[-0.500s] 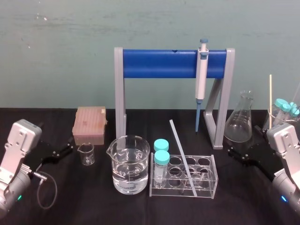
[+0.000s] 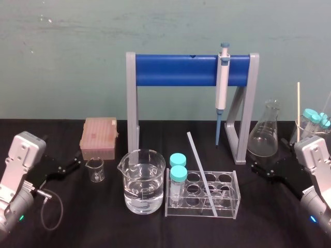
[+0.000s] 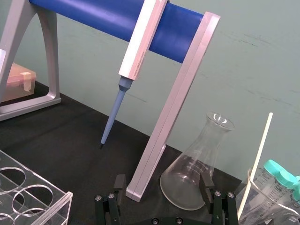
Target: Pick up the stirring rod with one hand, then place it down.
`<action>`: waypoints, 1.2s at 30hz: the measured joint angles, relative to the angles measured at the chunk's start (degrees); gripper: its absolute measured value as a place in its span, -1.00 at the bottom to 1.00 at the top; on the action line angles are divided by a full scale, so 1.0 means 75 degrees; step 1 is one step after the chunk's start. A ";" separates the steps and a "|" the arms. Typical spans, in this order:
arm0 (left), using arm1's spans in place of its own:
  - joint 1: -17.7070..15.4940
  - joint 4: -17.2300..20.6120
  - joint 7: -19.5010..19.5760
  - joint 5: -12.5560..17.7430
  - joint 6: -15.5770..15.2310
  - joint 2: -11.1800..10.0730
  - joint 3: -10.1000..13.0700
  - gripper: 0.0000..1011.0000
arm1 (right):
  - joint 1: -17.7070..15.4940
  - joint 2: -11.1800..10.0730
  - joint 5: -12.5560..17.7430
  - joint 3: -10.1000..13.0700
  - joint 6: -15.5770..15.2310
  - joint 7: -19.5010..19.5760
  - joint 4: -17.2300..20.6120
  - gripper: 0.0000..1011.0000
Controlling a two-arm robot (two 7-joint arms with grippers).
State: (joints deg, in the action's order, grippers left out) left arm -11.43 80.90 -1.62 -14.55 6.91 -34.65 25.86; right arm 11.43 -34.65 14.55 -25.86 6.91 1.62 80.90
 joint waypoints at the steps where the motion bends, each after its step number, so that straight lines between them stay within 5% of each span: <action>1: 0.0000 0.0000 0.0000 0.0000 0.0000 0.0000 0.0000 0.98 | 0.0000 0.0000 0.0000 0.0000 0.0000 0.0000 0.0000 0.98; 36: 0.0000 0.0000 0.0000 0.0000 0.0000 0.0000 0.0000 0.98 | 0.0000 0.0000 0.0000 0.0000 0.0000 0.0000 0.0000 0.98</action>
State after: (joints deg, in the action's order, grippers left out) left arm -11.43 80.90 -1.62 -14.55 6.90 -34.64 25.86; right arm 11.43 -34.65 14.55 -25.86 6.91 1.62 80.90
